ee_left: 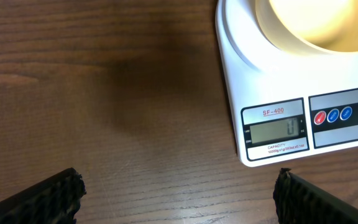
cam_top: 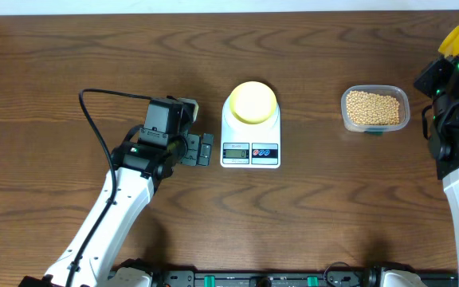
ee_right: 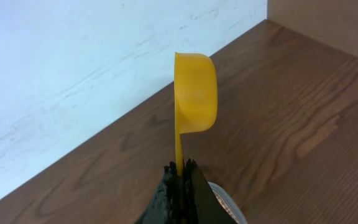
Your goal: Scoop item into bowl and weigh 50g on scale
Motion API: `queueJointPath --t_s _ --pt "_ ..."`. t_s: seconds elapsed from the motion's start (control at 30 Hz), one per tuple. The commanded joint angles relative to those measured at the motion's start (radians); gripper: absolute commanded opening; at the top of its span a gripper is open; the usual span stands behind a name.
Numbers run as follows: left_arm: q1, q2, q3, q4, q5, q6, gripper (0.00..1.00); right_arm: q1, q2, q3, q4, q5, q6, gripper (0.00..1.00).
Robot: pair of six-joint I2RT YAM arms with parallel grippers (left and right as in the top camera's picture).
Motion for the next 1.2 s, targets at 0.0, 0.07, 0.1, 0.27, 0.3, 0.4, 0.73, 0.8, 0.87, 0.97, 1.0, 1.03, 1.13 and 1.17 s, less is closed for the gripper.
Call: queueJointPath --t_s 0.0,0.07,0.1,0.27,0.3,0.4,0.73,0.8,0.87,0.97,1.0,1.03,1.13,1.17 --pt "0.005 -0.001 -0.006 -0.003 -0.005 -0.006 1.00 -0.003 0.004 0.011 0.007 -0.038 -0.064 0.01" --pt "0.005 -0.001 -0.006 -0.003 -0.005 -0.006 1.00 -0.003 0.004 0.011 0.009 -0.080 -0.085 0.01" --pt "0.005 -0.001 -0.006 -0.003 -0.005 -0.006 1.00 -0.003 0.004 0.011 0.009 -0.094 -0.084 0.01" --pt "0.005 -0.001 -0.006 -0.003 -0.005 -0.006 1.00 -0.003 0.005 0.011 0.007 -0.115 -0.084 0.01" --pt "0.005 -0.001 -0.006 -0.003 -0.005 -0.006 1.00 -0.003 0.007 0.011 0.010 -0.115 -0.084 0.01" --pt "0.005 -0.001 -0.006 -0.003 -0.005 -0.006 1.00 -0.003 0.012 0.011 0.029 -0.115 -0.084 0.01" --pt "0.005 -0.001 -0.006 0.007 -0.005 -0.005 1.00 -0.001 0.014 0.011 0.033 -0.208 -0.084 0.01" --pt "0.005 -0.001 -0.006 0.011 -0.006 -0.006 1.00 -0.001 0.014 0.011 0.023 -0.227 -0.084 0.01" --pt "0.005 -0.001 -0.006 0.008 -0.005 -0.006 1.00 -0.001 0.014 0.011 -0.020 -0.227 -0.084 0.01" --pt "0.005 -0.001 -0.006 0.008 -0.005 -0.006 1.00 -0.001 0.016 0.011 -0.069 -0.227 -0.084 0.01" --pt "0.005 -0.001 -0.006 0.010 -0.005 -0.006 1.00 -0.001 0.016 0.011 -0.079 -0.228 -0.084 0.01" --pt "0.005 -0.001 -0.006 0.009 -0.005 -0.006 1.00 -0.001 0.016 0.011 -0.092 -0.231 -0.084 0.01" --pt "0.005 -0.001 -0.006 -0.003 0.023 -0.006 1.00 -0.001 0.016 0.011 -0.122 -0.257 -0.083 0.01" --pt "0.005 -0.001 -0.006 -0.003 0.026 -0.006 1.00 -0.001 0.016 0.011 -0.133 -0.270 -0.083 0.01"
